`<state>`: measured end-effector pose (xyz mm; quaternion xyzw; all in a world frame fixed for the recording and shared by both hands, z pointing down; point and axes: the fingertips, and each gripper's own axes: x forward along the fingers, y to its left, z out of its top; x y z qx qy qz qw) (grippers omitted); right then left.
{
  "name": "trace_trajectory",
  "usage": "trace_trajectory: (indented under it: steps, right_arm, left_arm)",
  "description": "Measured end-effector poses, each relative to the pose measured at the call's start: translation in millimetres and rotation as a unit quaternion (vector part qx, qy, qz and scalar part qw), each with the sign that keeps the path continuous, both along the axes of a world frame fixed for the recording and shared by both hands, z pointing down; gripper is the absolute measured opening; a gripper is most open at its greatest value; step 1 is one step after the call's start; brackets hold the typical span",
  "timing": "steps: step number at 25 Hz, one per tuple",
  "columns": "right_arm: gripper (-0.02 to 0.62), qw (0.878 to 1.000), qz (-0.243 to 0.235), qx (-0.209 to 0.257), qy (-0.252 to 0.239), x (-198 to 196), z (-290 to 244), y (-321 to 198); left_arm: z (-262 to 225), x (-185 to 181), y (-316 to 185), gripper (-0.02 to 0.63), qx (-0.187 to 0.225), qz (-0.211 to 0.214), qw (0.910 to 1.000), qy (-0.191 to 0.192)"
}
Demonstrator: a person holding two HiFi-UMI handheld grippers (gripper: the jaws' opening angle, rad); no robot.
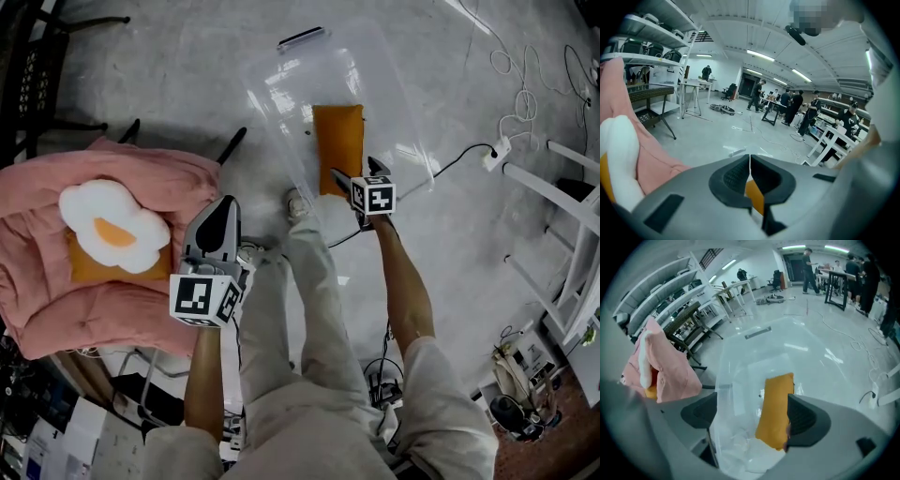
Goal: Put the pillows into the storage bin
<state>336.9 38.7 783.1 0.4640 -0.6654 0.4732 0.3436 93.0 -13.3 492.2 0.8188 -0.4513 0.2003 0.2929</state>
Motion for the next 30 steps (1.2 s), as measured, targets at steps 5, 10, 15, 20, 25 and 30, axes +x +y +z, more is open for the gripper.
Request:
trace_trajectory:
  steps: [5,10,15,20,25,30]
  right_arm:
    - [0.463,0.987,-0.084,0.138,-0.008,-43.9,-89.9,-28.7]
    - [0.460,0.958,-0.143,0.244,-0.042,-117.0,-188.5,-39.1]
    - [0.448,0.931,-0.202,0.287,-0.102,-215.4,-252.2,-27.1]
    - [0.446,0.904,-0.270,0.296,-0.151,-300.8,-281.2,-20.2]
    - [0.446,0.881,-0.323,0.303,-0.165,-382.1,-289.7,-26.7]
    - [0.457,0.862,-0.363,0.310,-0.170,-453.8,-293.8,-34.0]
  left_arm:
    - [-9.4,-20.5,1.7,0.015,0.009,-0.022,0.9997,-0.010]
    - [-24.3,-61.1,4.1,0.015,0.025,-0.061,0.9977,-0.015]
    - [-34.9,-126.8,22.9,0.015,0.037,-0.119,0.9919,-0.020]
    - [-51.0,-186.3,55.9,0.015,0.046,-0.198,0.9788,-0.024]
    - [-59.3,-248.6,84.9,0.015,0.051,-0.250,0.9666,-0.023]
    - [-63.3,-298.2,114.1,0.015,0.055,-0.292,0.9546,-0.021]
